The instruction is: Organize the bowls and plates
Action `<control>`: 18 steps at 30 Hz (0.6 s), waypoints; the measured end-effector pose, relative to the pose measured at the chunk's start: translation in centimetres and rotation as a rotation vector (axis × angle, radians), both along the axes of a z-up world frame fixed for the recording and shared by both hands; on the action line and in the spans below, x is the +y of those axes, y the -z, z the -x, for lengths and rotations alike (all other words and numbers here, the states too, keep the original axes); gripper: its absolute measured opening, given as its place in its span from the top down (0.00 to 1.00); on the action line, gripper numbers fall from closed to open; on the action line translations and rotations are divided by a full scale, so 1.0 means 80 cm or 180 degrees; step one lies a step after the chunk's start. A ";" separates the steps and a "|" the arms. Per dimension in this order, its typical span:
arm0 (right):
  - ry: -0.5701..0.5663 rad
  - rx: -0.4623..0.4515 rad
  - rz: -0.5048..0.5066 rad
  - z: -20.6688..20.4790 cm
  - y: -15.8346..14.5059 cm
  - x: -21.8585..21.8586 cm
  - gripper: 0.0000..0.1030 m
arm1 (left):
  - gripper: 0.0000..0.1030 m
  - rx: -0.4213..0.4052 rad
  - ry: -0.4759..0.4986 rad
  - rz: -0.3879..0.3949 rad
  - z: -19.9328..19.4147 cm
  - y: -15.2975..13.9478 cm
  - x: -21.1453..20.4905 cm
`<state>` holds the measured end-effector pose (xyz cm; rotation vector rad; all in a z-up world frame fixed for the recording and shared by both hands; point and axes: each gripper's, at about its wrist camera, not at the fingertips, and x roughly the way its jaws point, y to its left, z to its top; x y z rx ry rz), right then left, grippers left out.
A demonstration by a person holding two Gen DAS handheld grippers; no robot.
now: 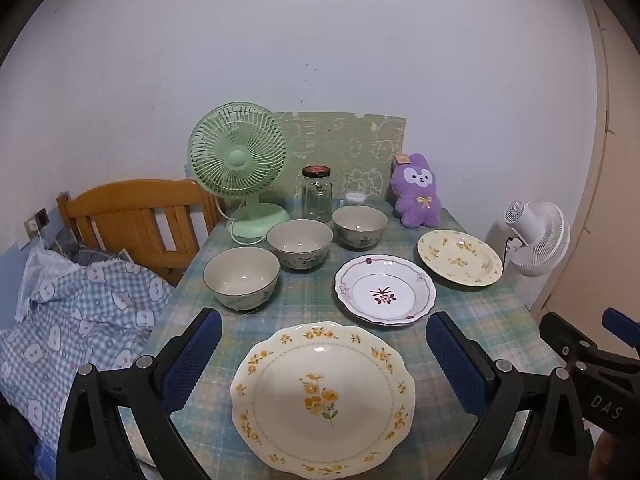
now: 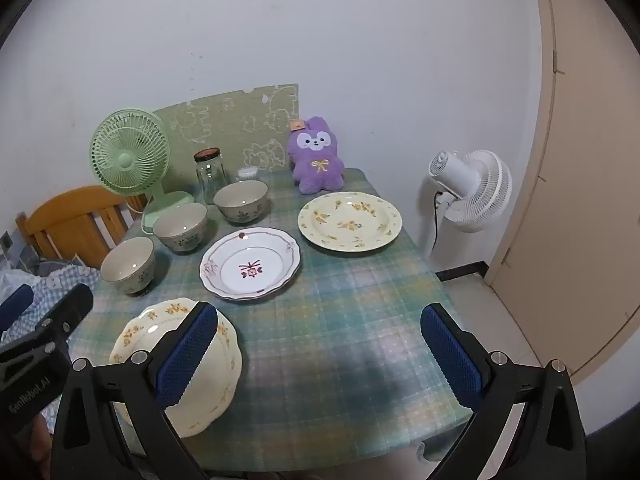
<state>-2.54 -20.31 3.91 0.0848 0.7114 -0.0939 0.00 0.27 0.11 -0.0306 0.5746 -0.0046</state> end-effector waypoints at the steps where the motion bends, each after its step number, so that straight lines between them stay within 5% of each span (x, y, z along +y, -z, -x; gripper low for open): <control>1: -0.0018 -0.0002 0.0003 0.001 0.000 0.000 0.00 | 0.00 0.0021 0.0025 -0.0044 -0.003 -0.005 -0.003; 18: -0.0205 0.0117 0.0061 -0.003 0.012 0.010 0.00 | 0.00 0.0007 -0.0044 -0.0115 0.005 0.003 -0.011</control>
